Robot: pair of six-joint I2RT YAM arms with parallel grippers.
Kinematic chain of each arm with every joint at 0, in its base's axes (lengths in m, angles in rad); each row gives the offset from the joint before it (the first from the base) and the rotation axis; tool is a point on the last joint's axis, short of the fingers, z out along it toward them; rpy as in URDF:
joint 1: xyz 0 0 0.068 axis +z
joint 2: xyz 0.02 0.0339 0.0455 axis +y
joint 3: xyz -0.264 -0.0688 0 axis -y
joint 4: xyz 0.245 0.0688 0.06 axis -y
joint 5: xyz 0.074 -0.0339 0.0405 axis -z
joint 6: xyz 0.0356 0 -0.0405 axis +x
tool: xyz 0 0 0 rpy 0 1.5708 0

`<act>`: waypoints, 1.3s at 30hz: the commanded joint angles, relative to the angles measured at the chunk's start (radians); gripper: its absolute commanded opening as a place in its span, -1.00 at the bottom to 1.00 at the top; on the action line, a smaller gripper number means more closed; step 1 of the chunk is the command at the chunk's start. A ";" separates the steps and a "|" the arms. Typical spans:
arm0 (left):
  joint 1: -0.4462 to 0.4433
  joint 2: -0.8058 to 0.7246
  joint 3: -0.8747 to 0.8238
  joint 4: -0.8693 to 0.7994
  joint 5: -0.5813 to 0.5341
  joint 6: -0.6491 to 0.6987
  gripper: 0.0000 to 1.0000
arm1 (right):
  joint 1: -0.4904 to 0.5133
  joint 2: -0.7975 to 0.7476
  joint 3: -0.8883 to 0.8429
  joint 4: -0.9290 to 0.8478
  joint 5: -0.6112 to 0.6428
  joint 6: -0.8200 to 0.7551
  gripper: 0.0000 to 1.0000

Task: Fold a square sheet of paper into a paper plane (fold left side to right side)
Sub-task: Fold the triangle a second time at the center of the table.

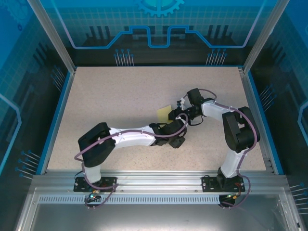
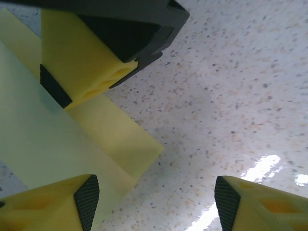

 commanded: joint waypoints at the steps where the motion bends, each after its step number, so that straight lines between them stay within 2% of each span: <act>1: -0.024 0.052 0.073 -0.123 -0.179 0.027 0.37 | 0.005 0.009 0.020 -0.011 -0.030 0.015 -0.10; 4: -0.033 0.079 0.098 -0.154 -0.249 0.018 0.34 | 0.007 0.015 0.021 -0.008 -0.028 0.018 -0.10; 7: -0.038 0.084 0.104 -0.159 -0.263 0.024 0.27 | 0.009 0.019 0.020 -0.005 -0.026 0.018 -0.10; 21: -0.044 0.065 0.097 -0.153 -0.247 0.048 -0.44 | 0.014 0.028 0.036 -0.038 0.007 -0.005 -0.10; 30: -0.043 0.054 0.082 -0.149 -0.223 0.049 -0.68 | 0.002 -0.011 0.041 -0.012 0.018 -0.009 -0.07; 33: -0.035 0.046 0.072 -0.141 -0.199 0.039 -0.75 | -0.025 -0.068 0.038 0.001 0.042 -0.008 0.00; 39: 0.008 -0.011 0.029 -0.106 -0.080 0.001 -0.80 | -0.119 -0.222 -0.026 0.022 0.084 -0.034 0.38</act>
